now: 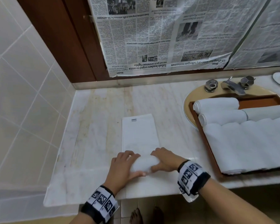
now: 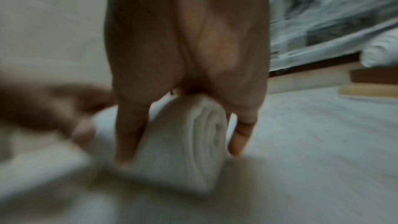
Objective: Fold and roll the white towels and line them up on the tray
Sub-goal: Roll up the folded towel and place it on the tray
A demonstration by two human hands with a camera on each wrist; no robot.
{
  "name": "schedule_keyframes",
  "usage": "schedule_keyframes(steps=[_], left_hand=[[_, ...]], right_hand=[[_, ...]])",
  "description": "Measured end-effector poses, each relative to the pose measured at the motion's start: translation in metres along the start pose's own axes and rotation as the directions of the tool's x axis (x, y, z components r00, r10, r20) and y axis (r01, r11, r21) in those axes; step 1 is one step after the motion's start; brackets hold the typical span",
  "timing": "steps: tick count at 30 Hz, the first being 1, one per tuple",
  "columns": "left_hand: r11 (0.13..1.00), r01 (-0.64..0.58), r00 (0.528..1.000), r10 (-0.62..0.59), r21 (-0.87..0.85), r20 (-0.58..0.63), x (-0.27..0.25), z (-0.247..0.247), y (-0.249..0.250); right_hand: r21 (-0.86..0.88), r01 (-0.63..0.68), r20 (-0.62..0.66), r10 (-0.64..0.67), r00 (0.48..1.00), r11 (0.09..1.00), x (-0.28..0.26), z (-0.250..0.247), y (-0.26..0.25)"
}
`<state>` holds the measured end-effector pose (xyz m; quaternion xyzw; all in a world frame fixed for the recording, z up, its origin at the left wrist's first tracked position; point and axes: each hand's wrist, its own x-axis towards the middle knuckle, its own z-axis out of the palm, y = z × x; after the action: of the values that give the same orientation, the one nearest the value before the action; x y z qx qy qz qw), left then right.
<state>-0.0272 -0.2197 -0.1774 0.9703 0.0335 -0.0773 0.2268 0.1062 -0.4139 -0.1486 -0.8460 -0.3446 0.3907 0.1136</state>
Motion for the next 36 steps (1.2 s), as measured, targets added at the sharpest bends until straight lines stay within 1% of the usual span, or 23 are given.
schedule_keyframes(steps=[2, 3, 5, 7, 8, 10, 12, 13, 14, 16, 18, 21, 23, 24, 25, 27, 28, 30, 31, 32, 33, 34, 36], left_hand=[[0.992, 0.068, 0.994, -0.058, -0.103, 0.096, 0.001, -0.003, 0.002], [0.983, 0.111, 0.984, -0.087, -0.149, 0.157, 0.005, -0.005, 0.001], [0.965, 0.167, 0.970, -0.124, -0.204, 0.208, 0.016, -0.009, -0.002], [0.938, 0.227, 0.957, -0.166, -0.263, 0.236, 0.027, -0.014, -0.002], [0.932, 0.251, 0.952, -0.188, -0.263, 0.241, 0.030, -0.015, -0.001], [0.959, 0.235, 0.959, -0.202, -0.161, 0.197, 0.027, -0.017, 0.006], [0.992, 0.127, 0.987, -0.125, -0.014, 0.102, 0.018, -0.015, 0.010], [0.996, 0.085, 0.993, -0.085, 0.007, 0.085, 0.014, -0.012, 0.010], [0.996, 0.083, 0.991, -0.080, -0.027, 0.107, 0.011, -0.011, 0.010], [0.973, 0.159, 0.971, -0.124, -0.165, 0.203, 0.012, -0.010, 0.005], [0.951, 0.212, 0.946, -0.142, -0.226, 0.290, 0.020, -0.014, -0.002], [0.930, 0.275, 0.906, -0.166, -0.243, 0.389, 0.035, -0.023, -0.007], [0.933, 0.294, 0.890, -0.188, -0.208, 0.415, 0.040, -0.026, -0.005], [0.946, 0.284, 0.894, -0.201, -0.160, 0.400, 0.039, -0.027, -0.002], [0.963, 0.250, 0.915, -0.201, -0.098, 0.351, 0.035, -0.027, 0.002], [0.988, 0.156, 0.973, -0.156, 0.015, 0.170, 0.021, -0.026, 0.009], [0.993, 0.111, 0.988, -0.115, 0.048, 0.106, 0.014, -0.023, 0.011], [0.996, 0.070, 0.993, -0.075, 0.061, 0.087, 0.007, -0.019, 0.010], [0.996, 0.079, 0.989, -0.084, 0.042, 0.121, 0.007, -0.019, 0.008], [0.995, 0.098, 0.981, -0.098, 0.009, 0.168, 0.010, -0.021, 0.005], [0.993, 0.115, 0.971, -0.108, -0.021, 0.211, 0.015, -0.024, 0.003], [0.991, 0.126, 0.965, -0.112, -0.044, 0.238, 0.022, -0.027, -0.001], [0.982, 0.154, 0.950, -0.117, -0.111, 0.288, 0.036, -0.034, -0.003]], right_hand=[[0.011, -0.029, 0.089, 0.028, 0.996, 1.000, -0.003, -0.008, -0.002], [-0.053, -0.048, 0.059, 0.052, 0.997, 0.997, -0.007, -0.007, -0.005], [-0.254, -0.070, -0.145, 0.033, 0.989, 0.965, -0.013, 0.005, -0.012], [-0.335, -0.045, -0.268, -0.050, 0.962, 0.941, -0.014, 0.022, -0.016], [-0.311, -0.026, -0.276, -0.064, 0.959, 0.950, -0.011, 0.027, -0.016], [-0.152, -0.012, -0.229, -0.024, 0.973, 0.988, -0.004, 0.019, -0.011], [0.018, -0.039, -0.124, 0.041, 0.991, 0.999, 0.004, 0.002, -0.006], [0.078, -0.053, -0.062, 0.058, 0.996, 0.996, 0.005, -0.007, -0.006], [0.119, -0.060, -0.013, 0.062, 0.998, 0.991, 0.007, -0.012, -0.005], [0.147, -0.068, 0.036, 0.063, 0.997, 0.987, 0.005, -0.015, -0.006], [0.060, -0.062, -0.036, 0.065, 0.997, 0.996, -0.003, -0.007, -0.009], [-0.295, -0.034, -0.247, -0.042, 0.968, 0.955, -0.012, 0.020, -0.010], [-0.352, -0.010, -0.279, -0.095, 0.956, 0.936, -0.010, 0.030, -0.008], [-0.335, 0.006, -0.274, -0.103, 0.956, 0.942, -0.008, 0.030, -0.006], [-0.296, 0.015, -0.255, -0.094, 0.962, 0.955, -0.005, 0.027, -0.005], [-0.179, -0.016, -0.157, -0.012, 0.987, 0.984, 0.003, 0.014, -0.006], [-0.118, -0.042, -0.087, 0.032, 0.996, 0.992, 0.005, 0.007, -0.006], [0.000, -0.053, 0.001, 0.053, 0.999, 0.999, 0.007, -0.002, -0.003], [0.017, -0.040, -0.013, 0.041, 0.999, 0.999, 0.004, 0.000, -0.002], [-0.027, -0.021, -0.079, 0.019, 0.997, 0.999, 0.000, 0.006, 0.000], [-0.138, -0.002, -0.214, -0.028, 0.976, 0.990, -0.006, 0.015, 0.000], [-0.273, -0.012, -0.330, -0.082, 0.940, 0.962, -0.011, 0.029, 0.000], [-0.368, -0.040, -0.471, -0.148, 0.870, 0.929, -0.018, 0.052, -0.004]])
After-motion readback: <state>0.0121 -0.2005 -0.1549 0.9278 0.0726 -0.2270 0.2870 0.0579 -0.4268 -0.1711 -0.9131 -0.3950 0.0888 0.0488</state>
